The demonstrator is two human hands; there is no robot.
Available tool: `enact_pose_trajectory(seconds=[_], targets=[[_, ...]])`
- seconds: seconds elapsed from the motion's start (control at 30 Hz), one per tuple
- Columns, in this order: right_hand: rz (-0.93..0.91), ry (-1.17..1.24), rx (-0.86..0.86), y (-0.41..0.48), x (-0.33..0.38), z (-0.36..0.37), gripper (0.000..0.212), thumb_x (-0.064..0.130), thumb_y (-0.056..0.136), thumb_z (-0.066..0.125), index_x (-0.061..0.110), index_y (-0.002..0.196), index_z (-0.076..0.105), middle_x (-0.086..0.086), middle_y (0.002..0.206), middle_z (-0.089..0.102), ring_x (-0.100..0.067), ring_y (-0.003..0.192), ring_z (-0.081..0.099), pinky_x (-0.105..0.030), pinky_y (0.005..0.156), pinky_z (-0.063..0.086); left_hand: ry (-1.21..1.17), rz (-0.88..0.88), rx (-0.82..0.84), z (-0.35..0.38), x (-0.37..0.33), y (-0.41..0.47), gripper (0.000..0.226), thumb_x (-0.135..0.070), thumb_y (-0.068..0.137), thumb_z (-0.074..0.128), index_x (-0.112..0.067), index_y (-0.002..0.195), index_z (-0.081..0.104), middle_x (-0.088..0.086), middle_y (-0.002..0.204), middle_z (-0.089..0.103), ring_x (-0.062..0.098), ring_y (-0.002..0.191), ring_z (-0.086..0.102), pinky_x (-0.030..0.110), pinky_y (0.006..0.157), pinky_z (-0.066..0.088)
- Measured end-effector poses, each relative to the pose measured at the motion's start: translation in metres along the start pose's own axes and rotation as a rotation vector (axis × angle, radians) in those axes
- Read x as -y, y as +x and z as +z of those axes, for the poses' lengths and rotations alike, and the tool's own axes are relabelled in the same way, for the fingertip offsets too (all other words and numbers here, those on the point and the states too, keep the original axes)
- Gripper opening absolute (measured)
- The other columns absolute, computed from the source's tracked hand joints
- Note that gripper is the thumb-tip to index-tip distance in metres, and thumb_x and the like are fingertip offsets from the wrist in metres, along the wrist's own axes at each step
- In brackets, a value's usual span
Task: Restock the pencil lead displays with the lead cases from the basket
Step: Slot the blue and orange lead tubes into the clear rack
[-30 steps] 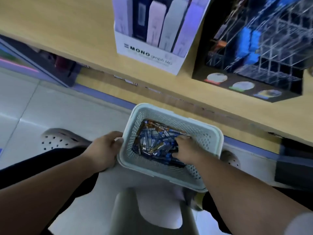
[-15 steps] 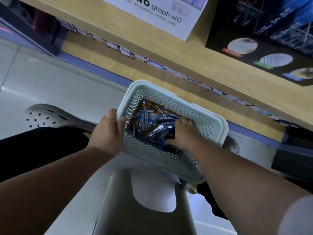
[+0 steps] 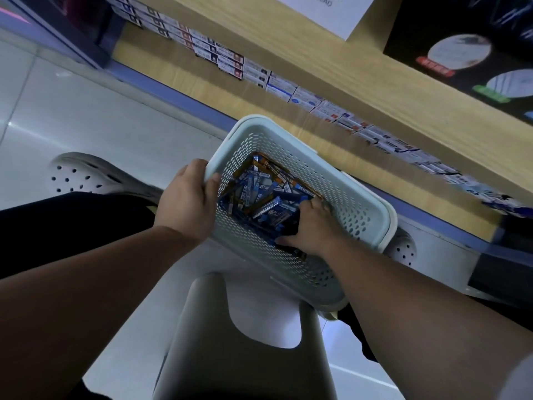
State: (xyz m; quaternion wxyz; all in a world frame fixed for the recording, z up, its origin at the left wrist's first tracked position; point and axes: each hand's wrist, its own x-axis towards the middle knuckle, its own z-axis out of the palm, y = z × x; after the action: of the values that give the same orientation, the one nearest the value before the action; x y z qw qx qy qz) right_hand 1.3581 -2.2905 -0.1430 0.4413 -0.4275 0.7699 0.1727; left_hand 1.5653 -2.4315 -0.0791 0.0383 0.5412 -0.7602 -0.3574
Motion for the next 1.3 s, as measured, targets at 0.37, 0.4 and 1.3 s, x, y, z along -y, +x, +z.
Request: enact_pose_trajectory(seconds=[0.37,0.4,1.3], targets=[[-0.027,0.017,-0.049,-0.001,0.004,0.006,0.093,0.048,0.066,0.09,0.012,0.137,0.043,-0.009,0.14,0.044,-0.029,0.131,0.039,-0.04,0.108,0.037,0.0,-0.01,-0.01,0.0,-0.001,0.001,0.022,-0.031,0.104,0.043,-0.01,0.104,0.051,0.004,0.091,0.049,0.024,0.075,0.043,0.033,0.065,0.029],[-0.031,0.023,-0.049,0.0,0.005,0.006,0.09,0.047,0.066,0.091,0.012,0.134,0.044,-0.009,0.138,0.048,-0.029,0.128,0.043,-0.039,0.106,0.04,-0.001,-0.01,-0.011,0.0,-0.001,0.0,0.022,-0.031,0.104,0.043,-0.01,0.105,0.051,0.004,0.091,0.049,0.024,0.075,0.044,0.033,0.064,0.029],[-0.039,0.094,0.092,0.002,0.01,0.019,0.071,0.023,0.085,0.077,0.008,0.145,0.041,-0.012,0.144,0.041,-0.028,0.13,0.044,-0.031,0.104,0.039,-0.033,-0.022,0.062,-0.001,-0.003,0.003,0.022,-0.032,0.105,0.042,-0.011,0.107,0.048,0.007,0.091,0.05,0.026,0.076,0.046,0.033,0.063,0.029]])
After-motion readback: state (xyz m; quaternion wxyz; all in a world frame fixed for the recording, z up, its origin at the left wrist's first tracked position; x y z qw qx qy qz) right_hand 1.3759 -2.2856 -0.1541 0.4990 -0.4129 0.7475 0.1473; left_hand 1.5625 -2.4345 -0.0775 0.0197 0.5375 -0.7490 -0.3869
